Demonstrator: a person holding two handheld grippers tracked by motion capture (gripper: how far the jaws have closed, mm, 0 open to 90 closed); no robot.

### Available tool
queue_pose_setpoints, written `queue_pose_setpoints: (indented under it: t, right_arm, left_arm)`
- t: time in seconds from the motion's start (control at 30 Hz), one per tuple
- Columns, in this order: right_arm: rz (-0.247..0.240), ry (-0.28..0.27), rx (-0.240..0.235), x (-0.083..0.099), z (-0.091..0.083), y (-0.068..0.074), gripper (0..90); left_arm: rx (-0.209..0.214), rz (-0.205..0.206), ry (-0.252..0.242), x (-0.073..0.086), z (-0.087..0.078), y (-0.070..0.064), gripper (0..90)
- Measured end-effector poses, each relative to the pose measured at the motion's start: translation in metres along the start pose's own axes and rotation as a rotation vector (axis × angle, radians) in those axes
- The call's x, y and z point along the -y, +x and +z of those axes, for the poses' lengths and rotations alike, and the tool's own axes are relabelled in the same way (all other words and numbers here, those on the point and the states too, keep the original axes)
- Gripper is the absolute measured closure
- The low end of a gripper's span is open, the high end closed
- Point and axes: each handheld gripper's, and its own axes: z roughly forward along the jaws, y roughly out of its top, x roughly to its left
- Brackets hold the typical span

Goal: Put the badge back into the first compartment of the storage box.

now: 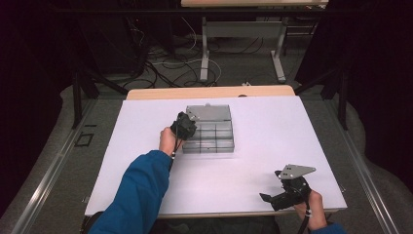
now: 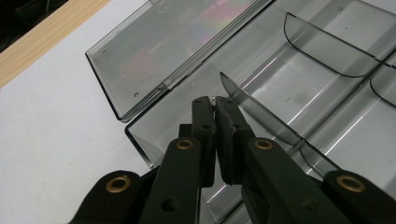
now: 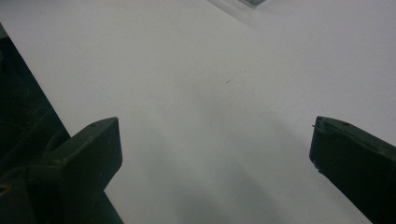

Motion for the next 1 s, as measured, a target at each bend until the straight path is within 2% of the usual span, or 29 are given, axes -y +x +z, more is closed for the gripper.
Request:
queue_pose_setpoints:
  t: [0.07,0.93,0.97,1.0]
  right_arm:
    - [0.001,-0.021,-0.001,0.0005,0.0015,0.0003,2.1]
    - [-0.005,-0.022,-0.001,0.0003,0.0016,0.0013,2.0]
    - [-0.005,-0.008,-0.004,0.0001,0.0008,0.0012,2.0]
    - [-0.002,-0.020,0.001,0.0005,0.0014,0.0011,2.0]
  left_arm:
    - [0.002,-0.005,0.001,-0.0006,0.0006,-0.0005,87.3]
    - [0.057,-0.033,0.030,-0.0075,0.0018,-0.0061,83.8]
    - [0.060,-0.031,0.037,-0.0079,0.0014,-0.0060,83.5]
    - [0.061,-0.038,0.034,-0.0077,0.0017,-0.0060,83.2]
